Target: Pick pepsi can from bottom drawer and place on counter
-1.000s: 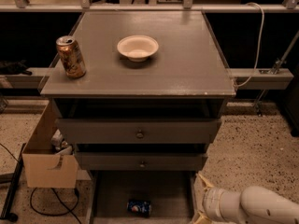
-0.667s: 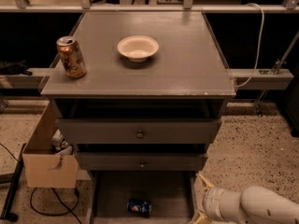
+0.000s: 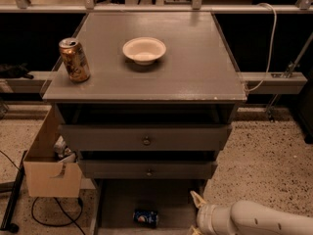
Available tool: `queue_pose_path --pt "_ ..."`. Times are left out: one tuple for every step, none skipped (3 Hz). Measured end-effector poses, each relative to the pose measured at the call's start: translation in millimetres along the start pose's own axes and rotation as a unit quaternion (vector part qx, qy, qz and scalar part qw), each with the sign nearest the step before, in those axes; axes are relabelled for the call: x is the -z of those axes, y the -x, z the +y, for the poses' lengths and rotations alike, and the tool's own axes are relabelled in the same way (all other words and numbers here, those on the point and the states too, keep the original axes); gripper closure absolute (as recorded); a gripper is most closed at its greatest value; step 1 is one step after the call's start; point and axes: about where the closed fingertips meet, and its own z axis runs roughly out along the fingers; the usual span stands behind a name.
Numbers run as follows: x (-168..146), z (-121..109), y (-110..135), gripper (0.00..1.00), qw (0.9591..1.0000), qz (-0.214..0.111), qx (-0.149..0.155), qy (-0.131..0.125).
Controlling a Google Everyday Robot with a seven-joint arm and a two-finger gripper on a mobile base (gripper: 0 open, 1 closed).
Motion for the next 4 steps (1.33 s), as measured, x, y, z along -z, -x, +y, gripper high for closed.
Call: queue_pose_path --pt "-28 -5 -10 0.0 0.9997 -0.018 -0.014 -0.006" --pt "-55 -14 -26 0.0 0.9974 -0.036 -0.059 -0.021" --pt "-100 -14 -45 0.0 0.9949 -0.028 -0.096 -0.013" --pt "-102 -13 -44 0.0 0.995 -0.027 -0.095 -0.013"
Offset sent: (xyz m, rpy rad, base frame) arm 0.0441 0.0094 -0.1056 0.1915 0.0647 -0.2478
